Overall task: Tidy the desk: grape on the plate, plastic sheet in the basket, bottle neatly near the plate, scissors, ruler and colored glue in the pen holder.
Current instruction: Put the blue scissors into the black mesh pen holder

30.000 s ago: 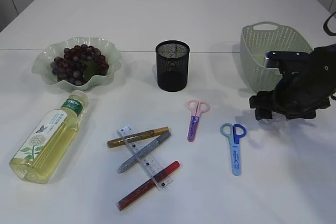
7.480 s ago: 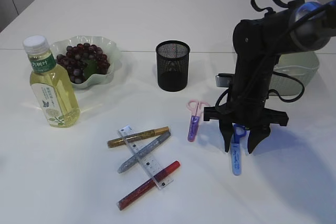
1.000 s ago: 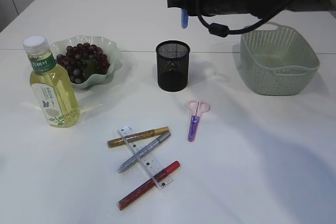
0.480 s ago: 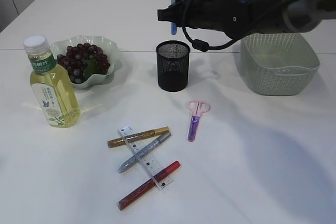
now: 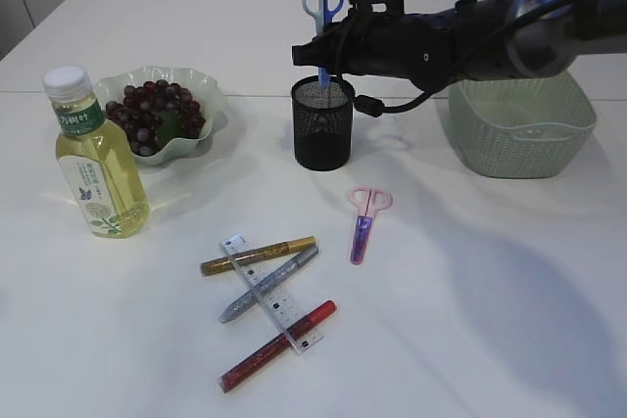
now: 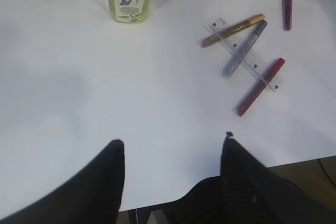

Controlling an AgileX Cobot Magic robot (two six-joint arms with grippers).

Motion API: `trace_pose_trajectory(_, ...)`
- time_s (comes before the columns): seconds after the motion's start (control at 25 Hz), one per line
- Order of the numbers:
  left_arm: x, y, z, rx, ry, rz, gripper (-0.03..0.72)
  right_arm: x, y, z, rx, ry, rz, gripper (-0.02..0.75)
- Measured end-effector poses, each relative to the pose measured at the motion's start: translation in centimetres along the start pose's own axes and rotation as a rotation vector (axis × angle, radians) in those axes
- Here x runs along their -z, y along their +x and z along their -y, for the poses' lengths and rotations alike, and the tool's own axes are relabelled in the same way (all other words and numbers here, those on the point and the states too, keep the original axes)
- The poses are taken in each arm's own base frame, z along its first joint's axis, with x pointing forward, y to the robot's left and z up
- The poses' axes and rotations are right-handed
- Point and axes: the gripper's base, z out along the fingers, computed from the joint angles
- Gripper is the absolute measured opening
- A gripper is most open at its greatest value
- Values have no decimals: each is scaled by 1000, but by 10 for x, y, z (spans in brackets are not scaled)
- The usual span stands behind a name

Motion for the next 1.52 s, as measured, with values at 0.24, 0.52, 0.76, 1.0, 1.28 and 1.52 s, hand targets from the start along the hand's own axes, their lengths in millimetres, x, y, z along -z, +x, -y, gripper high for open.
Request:
trace_pose_trajectory(0.24,0,0,0,0,0,0,424,-3,5,0,2,1,-17,178)
trace_pose_trajectory(0.52,0,0,0,0,0,0,424,-4,7,0,2,2,-30,195)
trace_pose_trajectory(0.76,0,0,0,0,0,0,424,-4,7,1,-5,5,-61,299)
trace_pose_trajectory(1.0,0,0,0,0,0,0,424,-4,-7,0,-24,8,-73,351)
trace_pose_trajectory(1.28,0,0,0,0,0,0,424,7,-34,-1,-39,16,-200,354)
trace_pose_trajectory(1.52,0,0,0,0,0,0,424,38,-68,-6,-94,-2,-329,354)
